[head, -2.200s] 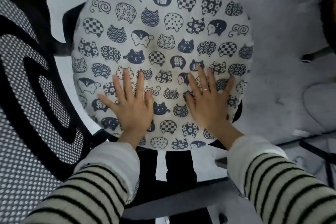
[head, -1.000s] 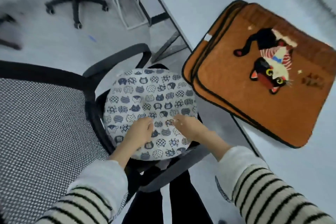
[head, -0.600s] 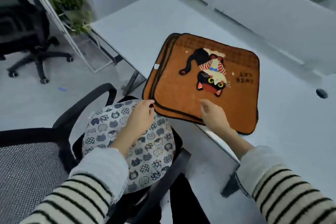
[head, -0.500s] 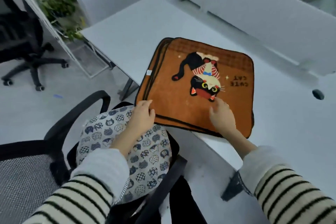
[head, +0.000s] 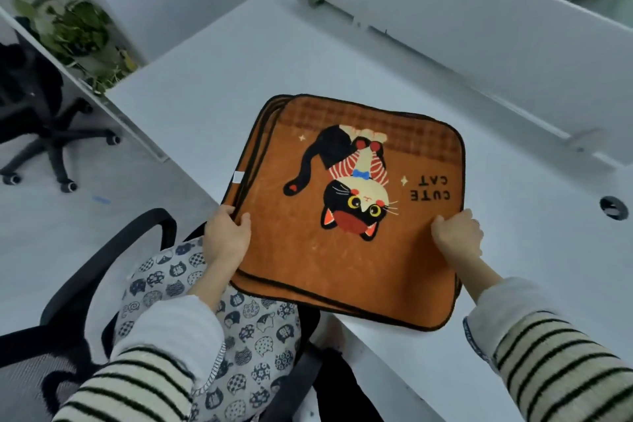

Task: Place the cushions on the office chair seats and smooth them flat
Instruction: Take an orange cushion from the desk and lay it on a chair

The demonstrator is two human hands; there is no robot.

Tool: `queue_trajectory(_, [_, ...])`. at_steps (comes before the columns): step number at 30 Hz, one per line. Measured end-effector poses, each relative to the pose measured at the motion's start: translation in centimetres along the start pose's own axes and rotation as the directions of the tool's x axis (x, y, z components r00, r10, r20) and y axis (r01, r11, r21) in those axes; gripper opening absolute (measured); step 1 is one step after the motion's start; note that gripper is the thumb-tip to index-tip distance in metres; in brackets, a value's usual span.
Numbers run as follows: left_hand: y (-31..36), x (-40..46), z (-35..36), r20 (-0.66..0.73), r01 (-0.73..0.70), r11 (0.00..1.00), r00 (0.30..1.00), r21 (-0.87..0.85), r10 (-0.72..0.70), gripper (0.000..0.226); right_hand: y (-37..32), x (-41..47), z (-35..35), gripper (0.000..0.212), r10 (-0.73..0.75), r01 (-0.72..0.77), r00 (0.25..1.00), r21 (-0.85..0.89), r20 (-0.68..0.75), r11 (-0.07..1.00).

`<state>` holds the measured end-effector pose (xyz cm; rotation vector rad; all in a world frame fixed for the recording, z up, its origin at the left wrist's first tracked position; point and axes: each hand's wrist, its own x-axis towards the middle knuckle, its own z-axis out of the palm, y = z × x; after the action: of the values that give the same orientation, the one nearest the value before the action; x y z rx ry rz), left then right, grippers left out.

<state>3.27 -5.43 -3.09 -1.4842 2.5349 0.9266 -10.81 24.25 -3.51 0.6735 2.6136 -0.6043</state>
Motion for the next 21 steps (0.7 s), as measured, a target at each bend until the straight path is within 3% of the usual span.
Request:
queue_trajectory(3, [2.0,0.6,-0.2,0.087,-0.084,0.995,0.992,-0.054,0.089,0.044,0.1,0.2,-0.3,0.04,-0.031,0.035,0.994,0.038,-0.103,0.999])
queue_trajectory(7, [3.5,0.5,-1.3,0.142,-0.159,0.985,0.976,-0.065,0.167,0.039,0.5,-0.2,-1.1,0.037,-0.035,0.057,0.994,0.216,-0.102,0.975])
queue_trajectory(14, [5.2,-4.2,-3.8,0.107,-0.274,0.945,0.949,-0.177,0.295,0.015,1.0,-5.9,-4.9,0.028,-0.249,0.294,0.956,0.459,-0.158,0.838])
queue_trajectory(17, [5.3,-7.6,-4.2,0.142,-0.255,0.916,0.94,-0.308,0.309,0.023,3.5,-10.0,-7.2,0.026,-0.297,0.375,0.927,0.527,-0.229,0.763])
queue_trajectory(21, [5.0,-13.1,-3.1,0.216,-0.286,0.874,0.895,-0.393,0.39,0.017,10.7,-15.2,-9.6,0.024,-0.229,0.396,0.911,0.568,-0.344,0.722])
